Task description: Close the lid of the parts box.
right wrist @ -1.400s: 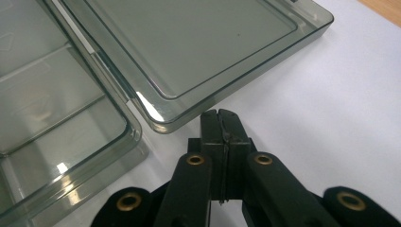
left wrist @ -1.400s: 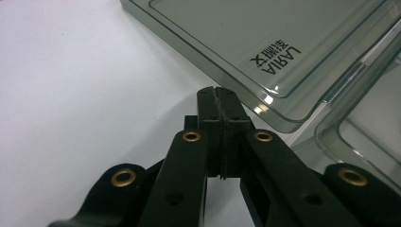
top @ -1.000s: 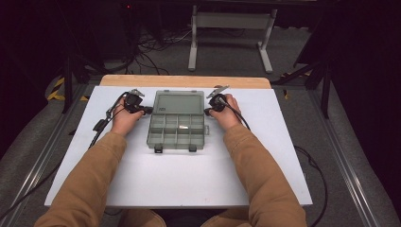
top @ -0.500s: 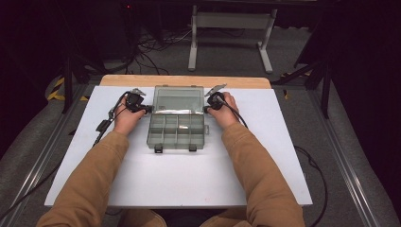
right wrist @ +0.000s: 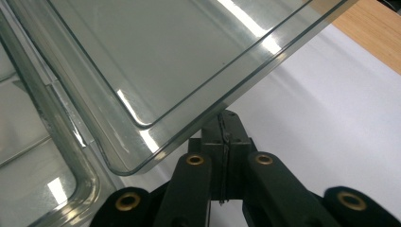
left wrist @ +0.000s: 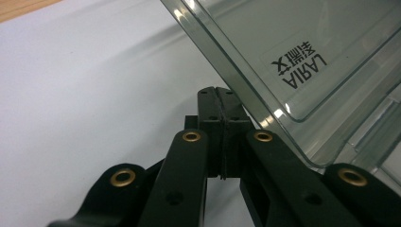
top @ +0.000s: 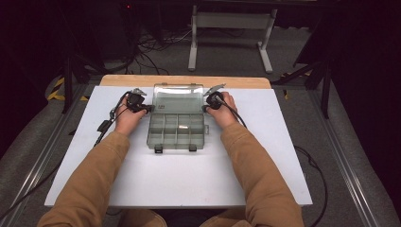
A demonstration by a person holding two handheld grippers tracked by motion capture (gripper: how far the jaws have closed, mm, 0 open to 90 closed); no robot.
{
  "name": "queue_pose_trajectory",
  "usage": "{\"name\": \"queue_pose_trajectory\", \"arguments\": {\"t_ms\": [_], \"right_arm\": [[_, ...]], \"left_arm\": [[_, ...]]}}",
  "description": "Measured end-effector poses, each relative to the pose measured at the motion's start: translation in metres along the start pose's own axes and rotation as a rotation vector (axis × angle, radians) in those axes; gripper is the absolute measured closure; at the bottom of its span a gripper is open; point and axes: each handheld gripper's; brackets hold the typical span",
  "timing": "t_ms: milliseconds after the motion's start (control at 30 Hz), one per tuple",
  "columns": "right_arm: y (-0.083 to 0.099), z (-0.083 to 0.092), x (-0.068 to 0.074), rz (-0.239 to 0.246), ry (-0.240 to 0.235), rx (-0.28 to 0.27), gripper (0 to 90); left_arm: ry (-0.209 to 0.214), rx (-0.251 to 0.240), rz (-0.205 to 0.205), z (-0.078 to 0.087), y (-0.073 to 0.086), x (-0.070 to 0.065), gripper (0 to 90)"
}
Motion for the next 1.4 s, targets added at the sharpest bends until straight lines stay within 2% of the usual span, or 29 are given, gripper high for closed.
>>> {"name": "queue_pose_trajectory", "arguments": {"t_ms": [467,967,1033,1400], "right_arm": [[-0.003,0.004,-0.002,-0.013,0.022,-0.046,90.0],[-0.008,0.011,-0.004,-0.007,0.035,-0.102,90.0],[-0.009,0.012,-0.004,-0.005,0.037,-0.110,90.0],[-0.014,0.019,-0.004,-0.008,0.032,-0.149,90.0]], "left_arm": [[-0.019,-0.033,0.014,0.002,-0.003,-0.001,89.3],[-0.038,-0.076,-0.009,0.007,-0.009,-0.002,89.5],[-0.039,-0.086,0.000,0.008,-0.010,-0.003,89.6],[-0.033,-0.111,-0.011,0.015,-0.016,-0.003,89.6]]}}
Point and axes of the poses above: each handheld gripper's, and its own axes: z roughly backward along the jaws, y roughly out of its underside, x roughly to its left, and after that the axes turned 15 degrees about -x, right-handed
